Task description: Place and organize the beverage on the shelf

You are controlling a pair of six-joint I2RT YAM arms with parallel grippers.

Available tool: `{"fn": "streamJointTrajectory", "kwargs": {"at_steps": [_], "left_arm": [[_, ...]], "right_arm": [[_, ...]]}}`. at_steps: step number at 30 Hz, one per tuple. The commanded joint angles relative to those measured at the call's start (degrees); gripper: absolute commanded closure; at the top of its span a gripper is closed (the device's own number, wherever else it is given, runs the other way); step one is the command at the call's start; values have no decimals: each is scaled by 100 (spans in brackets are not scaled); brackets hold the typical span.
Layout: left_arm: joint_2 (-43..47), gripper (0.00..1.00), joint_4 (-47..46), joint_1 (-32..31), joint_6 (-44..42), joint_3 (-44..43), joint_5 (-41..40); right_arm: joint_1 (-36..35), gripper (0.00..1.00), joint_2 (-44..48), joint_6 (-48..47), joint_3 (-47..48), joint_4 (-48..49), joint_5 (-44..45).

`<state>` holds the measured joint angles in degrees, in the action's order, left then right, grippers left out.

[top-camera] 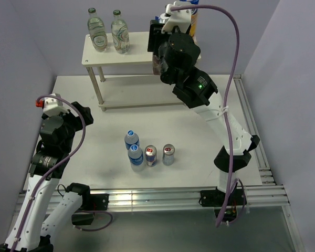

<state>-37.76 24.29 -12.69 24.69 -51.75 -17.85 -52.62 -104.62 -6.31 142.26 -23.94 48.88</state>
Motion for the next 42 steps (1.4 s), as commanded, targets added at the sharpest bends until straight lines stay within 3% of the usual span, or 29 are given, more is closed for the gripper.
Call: {"fn": "streamJointTrajectory", "kwargs": {"at_steps": [1, 13, 25, 42], "left_arm": [[-12, 10, -206, 47, 1, 15, 97], [-179, 10, -223, 196, 1, 24, 316], [-232, 11, -250, 372, 10, 42, 431], [-250, 11, -259, 478, 1, 68, 475]], "right_arm": [[269, 59, 293, -196, 619, 2148, -185], [1201, 60, -111, 622, 848, 2376, -1135], [1342, 63, -103, 1333, 918, 2754, -1592], [1456, 64, -278, 1228, 1006, 4178, -2049]]}}
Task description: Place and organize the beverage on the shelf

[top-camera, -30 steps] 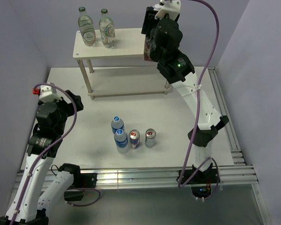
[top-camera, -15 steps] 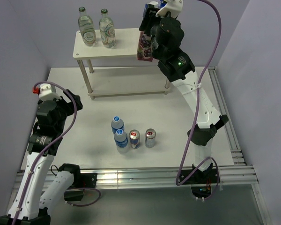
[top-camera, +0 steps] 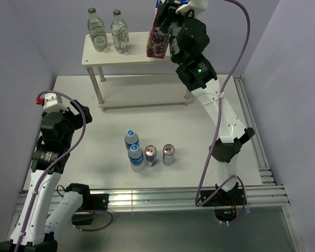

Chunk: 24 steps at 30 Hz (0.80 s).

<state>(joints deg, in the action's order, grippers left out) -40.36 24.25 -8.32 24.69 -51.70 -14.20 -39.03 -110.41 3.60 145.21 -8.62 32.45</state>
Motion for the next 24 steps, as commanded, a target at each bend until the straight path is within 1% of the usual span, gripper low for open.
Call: {"fn": "streamJointTrajectory", "kwargs": {"at_steps": [1, 9, 13, 18, 20, 22, 23, 24], "left_arm": [[2, 11, -263, 41, 1, 64, 127], [2, 11, -254, 41, 1, 64, 154], [-16, 11, -254, 41, 1, 55, 163], [2, 11, -254, 41, -8, 55, 145], [19, 11, -245, 41, 1, 55, 145], [19, 11, -237, 41, 1, 55, 128], [28, 11, -237, 41, -8, 55, 128], [28, 11, -237, 41, 1, 46, 119]], "right_arm": [[167, 65, 283, 256, 711, 2716, -432], [483, 64, 108, 475, 685, 2892, -617], [677, 65, -7, 651, 658, 2778, -617], [721, 64, -68, 686, 369, 2691, -590], [721, 62, -112, 730, 324, 2664, -617], [730, 57, -147, 757, 272, 2629, -678], [721, 53, -156, 748, 254, 2620, -704], [704, 42, -165, 739, 236, 2611, -722]]}}
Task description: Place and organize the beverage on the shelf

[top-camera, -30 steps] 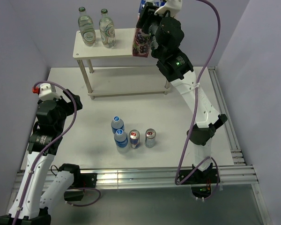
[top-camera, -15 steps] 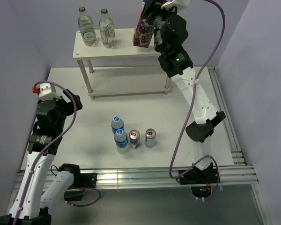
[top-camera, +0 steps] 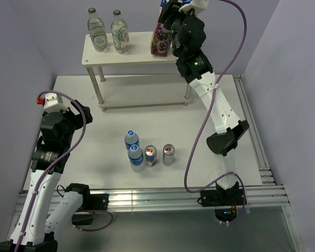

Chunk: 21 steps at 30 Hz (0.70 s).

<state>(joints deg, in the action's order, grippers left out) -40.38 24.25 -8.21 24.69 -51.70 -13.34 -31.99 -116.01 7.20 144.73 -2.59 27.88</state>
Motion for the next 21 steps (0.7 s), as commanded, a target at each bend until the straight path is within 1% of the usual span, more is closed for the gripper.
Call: {"fn": "streamJointTrajectory", "kwargs": {"at_steps": [1, 2, 3, 5, 6, 8, 9, 21], "left_arm": [[39, 11, -237, 30, -8, 55, 34], [39, 11, -237, 30, -8, 55, 25], [48, 11, -228, 30, -8, 46, 25], [48, 11, -228, 30, -8, 46, 42], [48, 11, -219, 30, 10, 38, 34], [65, 11, -219, 30, 10, 37, 34], [65, 11, -219, 30, 1, 37, 34], [153, 10, -237, 30, 10, 55, 42]], "right_arm": [[-18, 39, 386, 361, 267, 1999, -265], [-27, 36, 377, 326, 275, 1982, -274], [-53, 27, 377, 300, 241, 1982, -300], [-123, 20, 359, 186, 214, 1990, -309], [-150, 15, 359, 168, 188, 1990, -292], [-220, 12, 316, 124, 188, 1964, -274], [-246, 7, 307, 97, 188, 1955, -274], [-554, 6, 96, -122, 188, 1973, -55]]}}
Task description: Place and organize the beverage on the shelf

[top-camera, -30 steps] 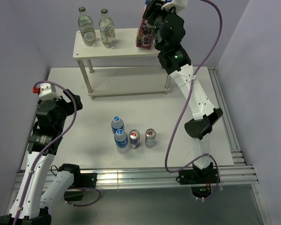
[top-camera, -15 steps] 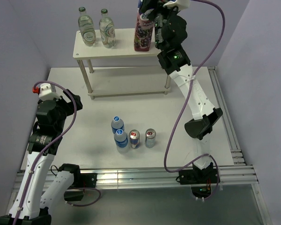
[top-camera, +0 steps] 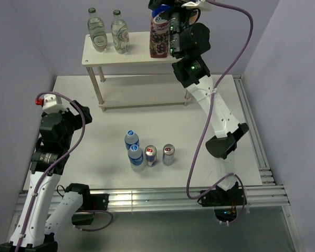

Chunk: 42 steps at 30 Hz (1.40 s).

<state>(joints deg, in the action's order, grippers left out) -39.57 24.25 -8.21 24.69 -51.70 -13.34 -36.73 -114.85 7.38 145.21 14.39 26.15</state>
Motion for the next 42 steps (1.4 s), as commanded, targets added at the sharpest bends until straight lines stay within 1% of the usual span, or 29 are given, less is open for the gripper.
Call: {"fn": "streamJointTrajectory", "kwargs": {"at_steps": [1, 5, 6, 7, 10, 11, 13, 16, 18, 19, 20, 21, 22, 23, 25, 26, 27, 28, 29, 30, 31, 32, 33, 35, 36, 38, 39, 41, 42], "left_arm": [[72, 10, -237, 30, 1, 55, 42], [81, 7, -237, 30, 1, 55, 34], [90, 6, -219, 30, 10, 46, 25], [81, 2, -210, 38, 1, 46, 7], [99, 1, -201, 30, 10, 46, -36], [99, 1, -193, 30, 27, 38, -72], [116, 1, -193, 38, 27, 37, -81], [143, 1, -219, 30, 19, 29, -37], [151, 1, -210, 30, 10, 29, 16], [143, 1, -219, 30, 18, 11, 51], [143, 1, -228, 30, 19, 11, 164], [143, 1, -254, 21, 19, 11, 252], [117, 1, -272, 21, 36, 11, 314], [90, 1, -298, 4, 27, 2, 358], [3, 1, -246, -84, 54, -50, 315], [-102, 1, -158, -128, 80, -129, 237], [-138, 1, -105, -259, 89, -173, 114], [-217, 1, -61, -356, 89, -217, 52], [-244, 1, 26, -601, 63, -304, -36], [-261, 1, 71, -742, 63, -349, -280], [-296, 1, 97, -900, 36, -428, -413], [-297, 1, 158, -1154, 19, -454, -545], [-288, 1, 150, -1252, 1, -446, -694], [-262, 1, 54, -1359, -60, -367, -810], [-253, 1, 27, -1359, -69, -306, -732], [-279, 1, 1, -1359, -78, -279, -644], [-288, 1, -8, -1350, -78, -279, -634], [-297, 1, -8, -1359, -87, -235, -652], [-262, 1, -17, -1359, -96, -209, -652]], "right_arm": [[-89, 5, -11, -157, 122, 266, 136], [-194, 4, 243, -280, -333, 301, 127], [-220, 0, 470, -289, -509, 344, 110], [-273, 0, 603, -298, -702, 380, 57], [-448, 0, 1226, -438, -1633, 564, 118], [-519, 0, 1411, -578, -2167, 643, 144], [-799, 0, 2008, -885, -2784, 933, 284], [-1351, 0, 2861, -1185, -4258, 1311, 818], [-1651, 0, 3456, -1238, -4771, 1303, 1188], [-1801, 0, 3660, -1343, -5278, 1216, 1417], [-2151, 0, 4045, -1335, -5579, 1154, 2002], [-2337, 0, 4267, -1257, -5887, 1066, 2225], [-2504, 0, 4486, -812, -6403, 848, 2410], [-2662, 0, 4689, -347, -6608, -24, 2569], [-3014, 0, 5321, 663, -7144, -672, 2998], [-3155, 0, 5706, 999, -7712, -1292, 3253], [-3426, 0, 5867, 1333, -7944, -1699, 3613], [-3550, 0, 6008, 2102, -8147, -2155, 3825], [-3682, 0, 6201, 2667, -8366, -3352, 3958], [-3944, 0, 6281, 3682, -8464, -3895, 4142], [-4078, 0, 6316, 4336, -8587, -4483, 4187], [-4192, 0, 6317, 5038, -8640, -5751, 4109], [-4263, 0, 6291, 6011, -8710, -6164, 3969], [-4421, 0, 6160, 6695, -9122, -6745, 3565], [-4674, 0, 6098, 7124, -9437, -6765, 3494], [-4939, 0, 5835, 7723, -9668, -7045, 3371], [-5027, 0, 5729, 8248, -9756, -7168, 3335], [-5186, 0, 5482, 8534, -9967, -7214, 3247], [-5195, 0, 5430, 8439, -10142, -7074, 3212]]}}
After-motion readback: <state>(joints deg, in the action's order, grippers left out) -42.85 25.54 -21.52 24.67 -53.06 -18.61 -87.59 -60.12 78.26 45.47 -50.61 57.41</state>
